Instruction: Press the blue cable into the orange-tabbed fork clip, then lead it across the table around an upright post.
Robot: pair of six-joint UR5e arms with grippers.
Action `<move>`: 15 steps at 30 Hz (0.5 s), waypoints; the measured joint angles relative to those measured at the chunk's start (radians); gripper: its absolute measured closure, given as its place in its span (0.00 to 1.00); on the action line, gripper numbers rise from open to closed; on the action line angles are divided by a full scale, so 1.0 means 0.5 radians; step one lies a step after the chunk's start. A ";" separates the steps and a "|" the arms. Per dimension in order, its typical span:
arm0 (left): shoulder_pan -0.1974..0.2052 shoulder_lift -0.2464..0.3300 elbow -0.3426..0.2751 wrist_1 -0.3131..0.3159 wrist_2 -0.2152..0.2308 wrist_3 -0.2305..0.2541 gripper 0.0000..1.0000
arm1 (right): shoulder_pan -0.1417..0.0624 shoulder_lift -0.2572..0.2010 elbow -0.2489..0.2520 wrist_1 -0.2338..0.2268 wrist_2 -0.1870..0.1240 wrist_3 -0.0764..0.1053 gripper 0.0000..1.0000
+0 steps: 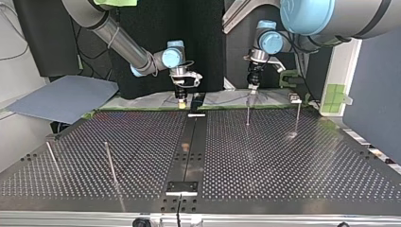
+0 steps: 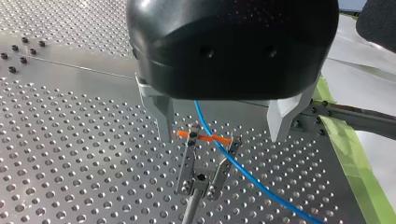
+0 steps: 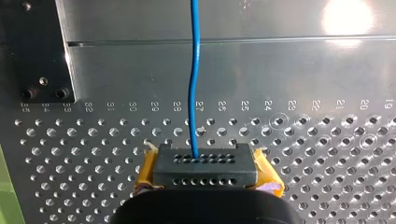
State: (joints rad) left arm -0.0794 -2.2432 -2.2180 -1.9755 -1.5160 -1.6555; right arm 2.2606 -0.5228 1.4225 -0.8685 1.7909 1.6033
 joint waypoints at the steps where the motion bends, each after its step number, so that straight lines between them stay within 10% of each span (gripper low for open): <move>1: -0.001 0.000 0.000 0.001 0.000 -0.001 0.00 | 0.000 0.000 0.000 0.000 -0.001 0.000 1.00; 15: -0.005 0.000 -0.001 -0.001 -0.001 -0.007 0.00 | 0.000 0.001 0.000 -0.003 -0.019 0.000 1.00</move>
State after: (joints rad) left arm -0.0816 -2.2432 -2.2182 -1.9758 -1.5163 -1.6591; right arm 2.2604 -0.5225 1.4227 -0.8699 1.7813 1.6033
